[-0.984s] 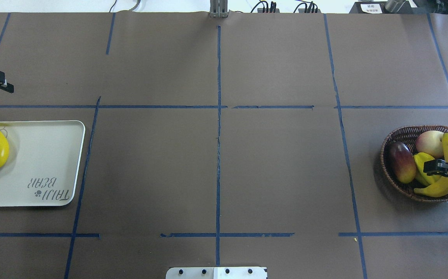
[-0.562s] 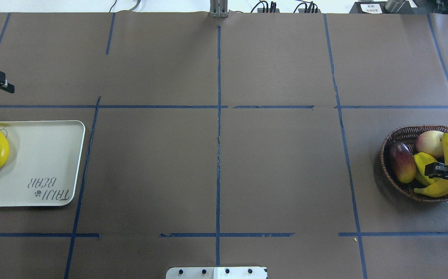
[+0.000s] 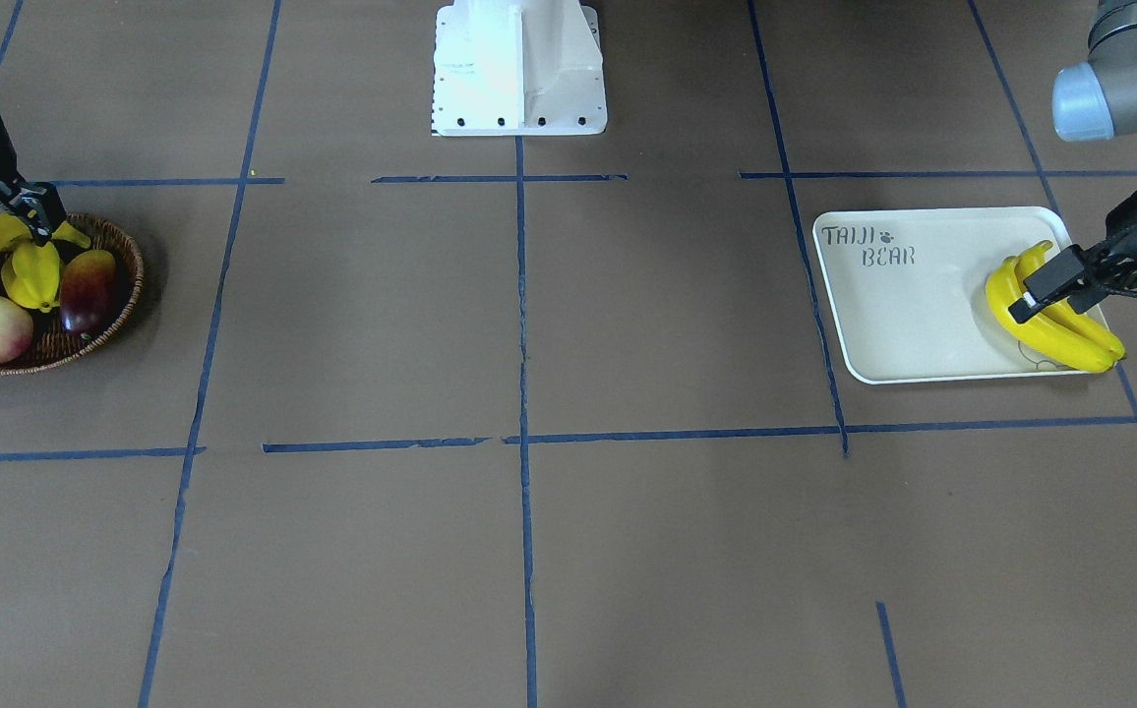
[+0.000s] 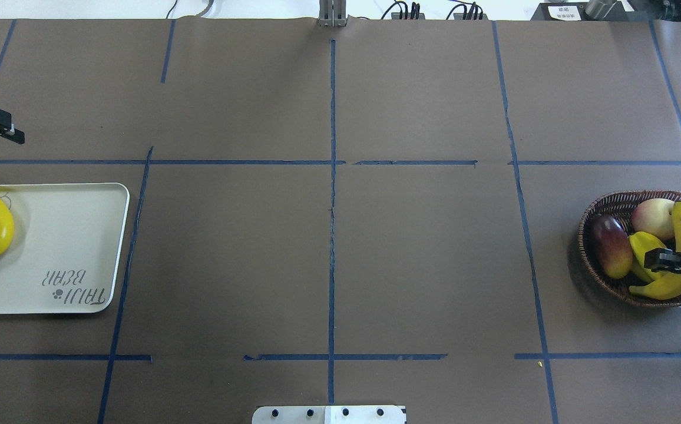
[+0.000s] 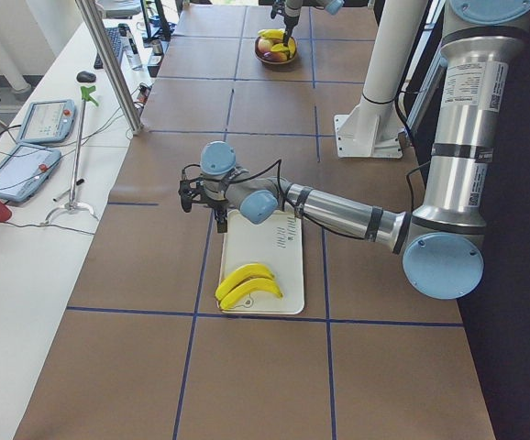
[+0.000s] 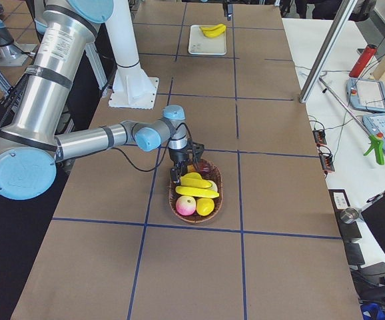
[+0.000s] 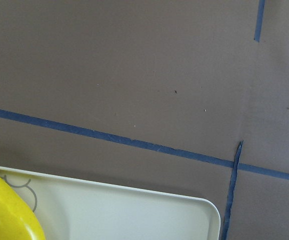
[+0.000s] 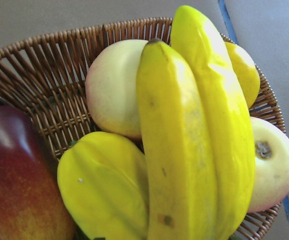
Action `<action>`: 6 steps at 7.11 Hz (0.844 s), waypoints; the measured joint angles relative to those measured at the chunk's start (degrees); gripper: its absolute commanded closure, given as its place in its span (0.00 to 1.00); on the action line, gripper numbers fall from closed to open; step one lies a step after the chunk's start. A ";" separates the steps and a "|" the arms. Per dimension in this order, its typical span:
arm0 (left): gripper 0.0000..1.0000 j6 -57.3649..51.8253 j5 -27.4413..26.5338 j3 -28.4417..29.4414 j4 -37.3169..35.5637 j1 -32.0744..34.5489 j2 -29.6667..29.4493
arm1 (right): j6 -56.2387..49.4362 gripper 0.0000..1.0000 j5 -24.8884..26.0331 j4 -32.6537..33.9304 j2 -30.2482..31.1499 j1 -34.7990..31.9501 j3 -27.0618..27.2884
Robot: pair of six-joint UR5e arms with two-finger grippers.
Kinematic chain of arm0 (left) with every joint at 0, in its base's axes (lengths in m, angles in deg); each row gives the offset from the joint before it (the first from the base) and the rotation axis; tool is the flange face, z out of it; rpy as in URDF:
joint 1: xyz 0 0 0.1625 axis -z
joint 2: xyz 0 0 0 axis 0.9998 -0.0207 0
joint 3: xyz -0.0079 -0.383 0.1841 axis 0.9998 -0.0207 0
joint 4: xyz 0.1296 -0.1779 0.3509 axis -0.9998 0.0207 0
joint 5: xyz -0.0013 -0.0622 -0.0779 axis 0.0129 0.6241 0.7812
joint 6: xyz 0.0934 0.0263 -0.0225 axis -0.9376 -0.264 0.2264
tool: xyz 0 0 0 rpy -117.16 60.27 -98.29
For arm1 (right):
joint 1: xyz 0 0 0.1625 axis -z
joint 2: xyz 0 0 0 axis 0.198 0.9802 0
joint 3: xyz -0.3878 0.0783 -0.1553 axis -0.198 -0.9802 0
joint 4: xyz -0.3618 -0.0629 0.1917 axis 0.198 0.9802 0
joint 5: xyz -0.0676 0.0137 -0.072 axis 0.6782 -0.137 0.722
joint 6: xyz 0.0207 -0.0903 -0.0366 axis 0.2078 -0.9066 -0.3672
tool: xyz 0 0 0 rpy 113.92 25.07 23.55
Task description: Transfer all bananas from basket to plate
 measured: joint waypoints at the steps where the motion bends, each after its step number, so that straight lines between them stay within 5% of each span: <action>1: 0.00 0.00 -0.03 0.04 0.01 -0.15 -0.03 | -0.06 0.35 0.84 0.85 -0.04 0.51 0.03; 4: 0.00 0.00 -0.04 0.24 0.01 -0.33 -0.12 | -0.24 0.79 1.51 1.47 -0.07 1.82 0.10; 6: 0.00 0.06 0.04 0.32 -0.01 -0.34 -0.17 | -0.52 0.97 3.33 1.87 0.10 2.25 0.33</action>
